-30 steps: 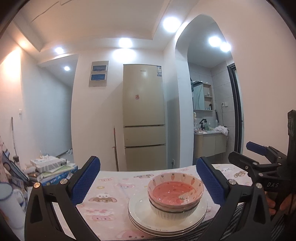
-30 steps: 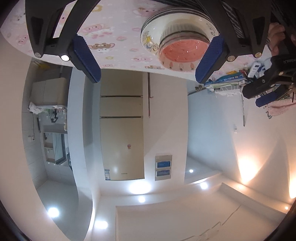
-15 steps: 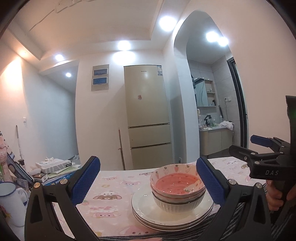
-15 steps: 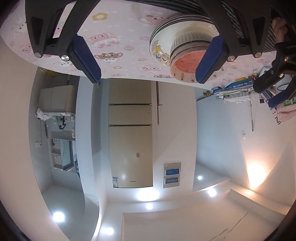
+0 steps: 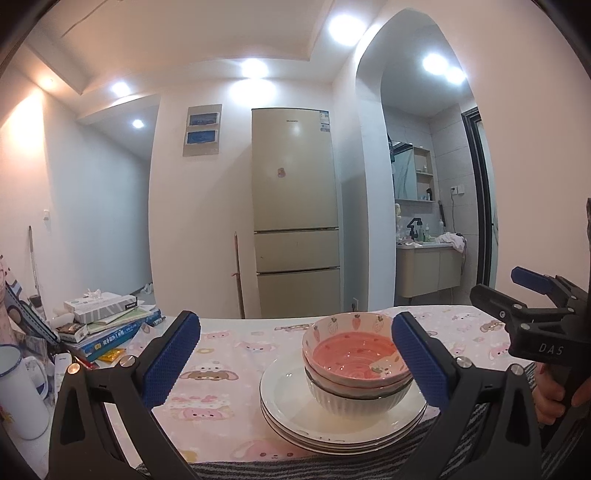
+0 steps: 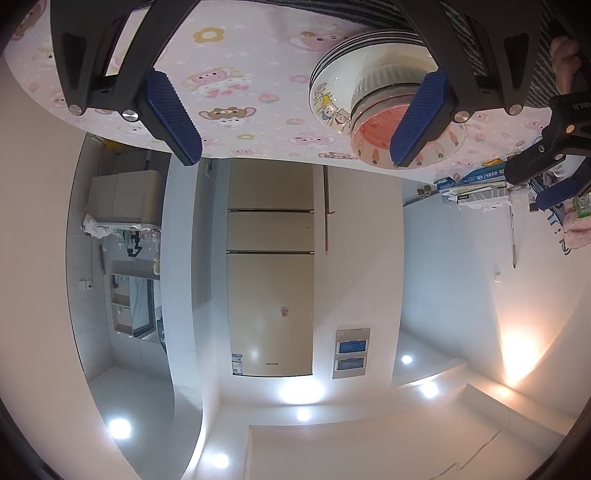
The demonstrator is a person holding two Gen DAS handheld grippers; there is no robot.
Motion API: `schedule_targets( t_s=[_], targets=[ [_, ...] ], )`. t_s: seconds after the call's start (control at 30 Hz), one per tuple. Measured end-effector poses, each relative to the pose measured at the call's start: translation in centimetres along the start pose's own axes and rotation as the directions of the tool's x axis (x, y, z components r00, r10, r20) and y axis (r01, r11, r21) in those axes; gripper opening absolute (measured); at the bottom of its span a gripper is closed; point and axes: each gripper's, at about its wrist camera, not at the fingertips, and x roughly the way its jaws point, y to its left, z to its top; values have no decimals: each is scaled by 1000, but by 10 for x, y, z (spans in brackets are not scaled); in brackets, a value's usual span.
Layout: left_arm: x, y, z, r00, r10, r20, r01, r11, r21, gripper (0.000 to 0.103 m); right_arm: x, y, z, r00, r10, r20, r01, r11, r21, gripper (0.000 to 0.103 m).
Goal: Organize plates and bowls
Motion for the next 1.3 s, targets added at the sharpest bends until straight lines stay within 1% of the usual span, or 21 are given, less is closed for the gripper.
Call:
schedule_targets(
  t_s=[0.13, 0.27, 0.5, 1.3],
  targets=[
    [2, -2, -1, 1000, 7, -13, -7, 1000, 4, 103, 4, -4, 0, 999, -11, -38, 12, 1000, 23, 103],
    [2, -4, -1, 1000, 10, -13, -10, 1000, 9, 103, 6, -9, 2, 999, -13, -52, 16, 999, 43, 103],
    [6, -1, -1, 999, 9, -34, -9, 1000, -3, 103, 7, -11, 1, 998, -14, -56, 16, 999, 42, 103],
    [6, -2, -2, 999, 11, -33, -11, 1000, -3, 103, 10, -11, 0, 998, -12, -65, 15, 999, 40, 103]
  ],
)
